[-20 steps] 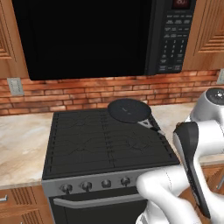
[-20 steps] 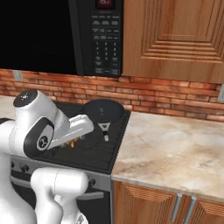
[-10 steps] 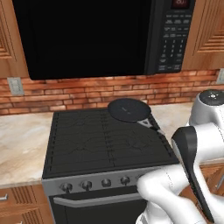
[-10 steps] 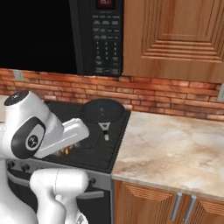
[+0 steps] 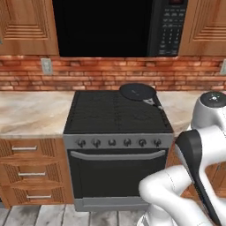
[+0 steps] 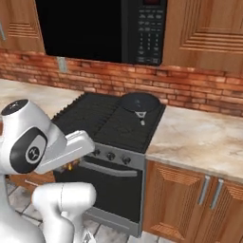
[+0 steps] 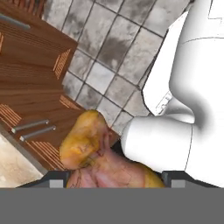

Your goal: Take the chicken drumsticks from the pan and place one on each plate on the dining counter.

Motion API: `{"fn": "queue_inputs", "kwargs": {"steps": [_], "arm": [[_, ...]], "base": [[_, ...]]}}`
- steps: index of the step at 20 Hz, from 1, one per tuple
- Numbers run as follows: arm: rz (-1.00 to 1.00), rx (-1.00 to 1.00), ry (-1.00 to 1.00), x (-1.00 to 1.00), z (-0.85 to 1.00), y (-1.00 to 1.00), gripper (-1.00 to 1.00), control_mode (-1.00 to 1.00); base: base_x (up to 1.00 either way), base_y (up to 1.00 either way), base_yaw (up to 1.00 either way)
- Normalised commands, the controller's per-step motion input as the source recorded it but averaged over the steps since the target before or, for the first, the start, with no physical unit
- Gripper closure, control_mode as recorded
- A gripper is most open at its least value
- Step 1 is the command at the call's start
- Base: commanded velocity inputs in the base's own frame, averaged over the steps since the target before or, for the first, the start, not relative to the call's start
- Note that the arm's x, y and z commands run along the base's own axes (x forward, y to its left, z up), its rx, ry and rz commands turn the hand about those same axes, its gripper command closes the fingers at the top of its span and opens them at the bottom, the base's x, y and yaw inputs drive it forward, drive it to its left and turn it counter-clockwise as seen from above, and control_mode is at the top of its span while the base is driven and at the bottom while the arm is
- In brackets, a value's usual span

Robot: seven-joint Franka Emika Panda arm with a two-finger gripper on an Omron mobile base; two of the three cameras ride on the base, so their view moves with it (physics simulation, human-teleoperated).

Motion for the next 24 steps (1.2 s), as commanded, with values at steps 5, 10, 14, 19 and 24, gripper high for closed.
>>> {"fn": "queue_inputs", "kwargs": {"steps": [5,10,14,19,24], "arm": [[0.00,0.00,0.00,0.00,0.00,0.00,1.00,1.00],[0.00,0.00,0.00,0.00,0.00,0.00,1.00,1.00],[0.00,0.00,0.00,0.00,0.00,0.00,1.00,1.00],[0.00,0.00,0.00,0.00,0.00,0.00,1.00,1.00],[0.00,0.00,0.00,0.00,0.00,0.00,1.00,1.00]], "base": [[-0.51,-0.13,0.61],[-0.30,-0.26,0.80],[-0.28,-0.18,0.78],[-0.35,-0.01,0.70],[-0.49,0.00,0.58]]}}
